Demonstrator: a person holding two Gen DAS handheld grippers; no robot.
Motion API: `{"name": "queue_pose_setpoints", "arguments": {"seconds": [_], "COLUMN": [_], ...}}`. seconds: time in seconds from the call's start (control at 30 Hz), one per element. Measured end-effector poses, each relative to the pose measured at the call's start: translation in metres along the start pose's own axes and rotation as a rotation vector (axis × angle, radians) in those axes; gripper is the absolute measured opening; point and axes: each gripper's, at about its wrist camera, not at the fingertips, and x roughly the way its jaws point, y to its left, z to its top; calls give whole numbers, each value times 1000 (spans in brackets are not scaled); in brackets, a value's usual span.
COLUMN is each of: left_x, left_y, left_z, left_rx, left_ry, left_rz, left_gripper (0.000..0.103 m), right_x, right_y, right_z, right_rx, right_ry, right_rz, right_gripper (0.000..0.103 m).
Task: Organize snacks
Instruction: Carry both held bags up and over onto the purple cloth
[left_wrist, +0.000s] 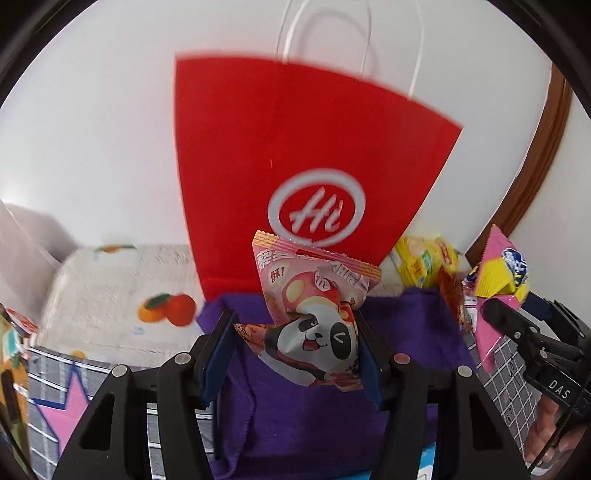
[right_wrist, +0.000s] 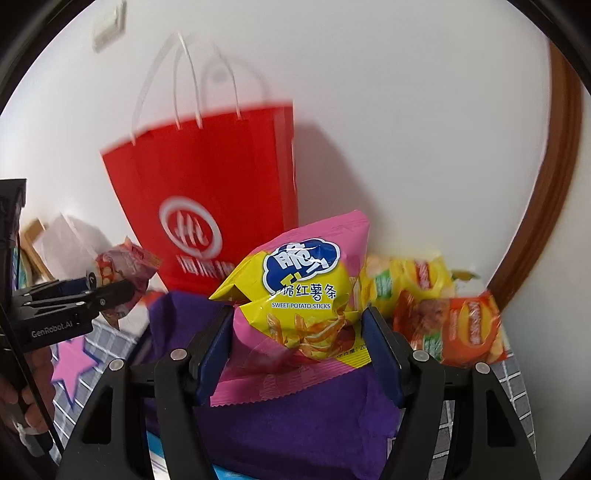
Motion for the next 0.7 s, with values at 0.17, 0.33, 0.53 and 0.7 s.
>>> {"name": "queue_pose_setpoints", "arguments": {"seconds": [0.17,0.33,0.53,0.7], "left_x": [19,38,54,63], "left_y": [4,7,11,10], "left_z": [-9,-11,-14,-17], "left_rx": [14,9,-3,-9], "left_ry": [49,91,128,157], "left_rz": [8,6,9,-4], "left_gripper": [57,57,57,57], "right_x": [22,49,74,94], "right_y": [-11,-24,-33,-40], "right_z": [-8,-16,-24,-33], "right_rx": [6,26,46,78], "right_ry": [52,131,215,290], "right_rz": [16,-23,-34,-40], "right_gripper": [68,68,68,68]}}
